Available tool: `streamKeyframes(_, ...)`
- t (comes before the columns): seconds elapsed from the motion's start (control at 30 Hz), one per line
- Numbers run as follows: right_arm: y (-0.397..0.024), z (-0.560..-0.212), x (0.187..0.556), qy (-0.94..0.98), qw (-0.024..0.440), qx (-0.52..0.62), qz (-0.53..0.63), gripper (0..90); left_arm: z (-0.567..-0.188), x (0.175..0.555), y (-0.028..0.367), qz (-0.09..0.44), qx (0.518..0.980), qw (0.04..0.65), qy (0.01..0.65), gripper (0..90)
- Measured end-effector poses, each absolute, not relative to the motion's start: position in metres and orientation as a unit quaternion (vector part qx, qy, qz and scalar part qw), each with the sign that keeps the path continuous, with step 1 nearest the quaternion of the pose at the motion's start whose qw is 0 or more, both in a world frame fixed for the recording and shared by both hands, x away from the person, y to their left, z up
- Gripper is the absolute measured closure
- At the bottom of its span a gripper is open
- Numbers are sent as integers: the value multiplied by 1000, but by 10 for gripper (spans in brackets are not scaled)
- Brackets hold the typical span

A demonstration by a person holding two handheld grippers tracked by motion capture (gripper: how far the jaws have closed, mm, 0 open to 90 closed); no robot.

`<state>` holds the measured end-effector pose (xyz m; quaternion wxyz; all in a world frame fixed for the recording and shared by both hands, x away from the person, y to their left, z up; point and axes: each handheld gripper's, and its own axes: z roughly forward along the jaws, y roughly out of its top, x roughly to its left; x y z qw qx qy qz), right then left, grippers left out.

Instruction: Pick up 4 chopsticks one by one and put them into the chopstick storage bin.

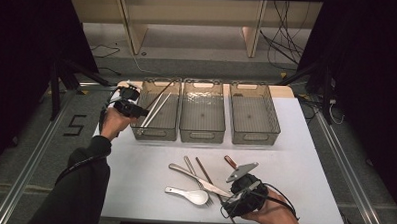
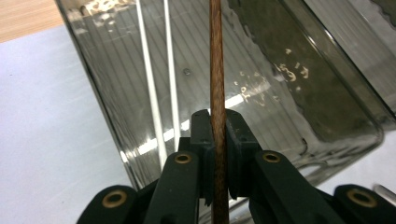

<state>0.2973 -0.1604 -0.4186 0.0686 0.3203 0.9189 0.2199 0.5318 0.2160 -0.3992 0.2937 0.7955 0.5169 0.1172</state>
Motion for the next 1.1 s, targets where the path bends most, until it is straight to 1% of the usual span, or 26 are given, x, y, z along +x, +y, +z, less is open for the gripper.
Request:
streamKeyframes(0.07,-160,-419,297,919,68,319,220,271,-401,533,217,115,791,297,522,826)
streamKeyframes(0.2,-160,-419,297,919,69,319,220,271,-403,534,217,106,791,298,524,757)
streamKeyframes(0.27,-160,-419,297,920,68,318,220,271,-402,533,215,107,791,300,522,669)
streamKeyframes(0.4,-160,-420,297,921,68,315,219,271,-395,525,210,99,798,312,506,566)
streamKeyframes(0.47,-160,-419,297,919,69,319,219,271,-391,519,209,93,799,315,503,461)
streamKeyframes(0.5,-160,-419,297,919,69,319,220,271,-388,515,209,93,801,318,498,422)
streamKeyframes(0.63,-160,-420,297,919,71,321,216,271,-382,497,210,94,800,338,487,327)
streamKeyframes(0.83,-159,-424,296,923,69,321,202,316,-377,467,213,93,794,380,465,264)
streamKeyframes(0.93,-158,-428,297,924,59,324,192,338,-377,453,211,99,800,386,449,239)
streamKeyframes(1.1,-154,-436,296,927,52,334,163,338,-378,431,206,112,798,406,431,233)
